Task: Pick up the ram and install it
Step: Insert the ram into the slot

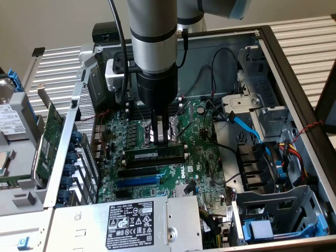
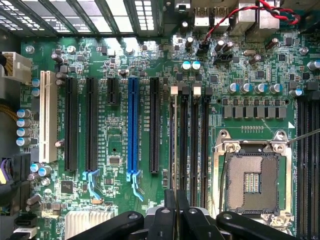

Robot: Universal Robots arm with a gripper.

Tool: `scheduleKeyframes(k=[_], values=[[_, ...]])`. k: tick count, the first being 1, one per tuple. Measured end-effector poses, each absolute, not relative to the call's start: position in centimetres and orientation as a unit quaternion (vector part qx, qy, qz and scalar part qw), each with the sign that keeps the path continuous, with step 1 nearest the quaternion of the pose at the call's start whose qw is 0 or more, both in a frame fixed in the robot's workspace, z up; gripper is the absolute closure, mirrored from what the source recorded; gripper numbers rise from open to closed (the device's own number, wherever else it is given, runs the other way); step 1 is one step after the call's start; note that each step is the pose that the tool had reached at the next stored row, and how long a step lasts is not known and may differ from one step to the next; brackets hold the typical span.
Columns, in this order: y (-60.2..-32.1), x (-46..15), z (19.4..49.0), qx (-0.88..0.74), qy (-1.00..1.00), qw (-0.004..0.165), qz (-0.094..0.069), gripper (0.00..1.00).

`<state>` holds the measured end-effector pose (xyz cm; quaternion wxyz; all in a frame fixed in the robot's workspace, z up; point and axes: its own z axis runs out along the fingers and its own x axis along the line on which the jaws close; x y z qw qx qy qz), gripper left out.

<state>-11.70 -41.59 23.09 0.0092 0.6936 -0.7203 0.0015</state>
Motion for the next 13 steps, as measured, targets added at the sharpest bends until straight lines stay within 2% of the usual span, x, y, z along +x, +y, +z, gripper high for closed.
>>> scheduleKeyframes(k=[13], values=[[-41.59, -11.64, 22.92, 0.694, -0.72, 0.009, 0.002, 0.87]])
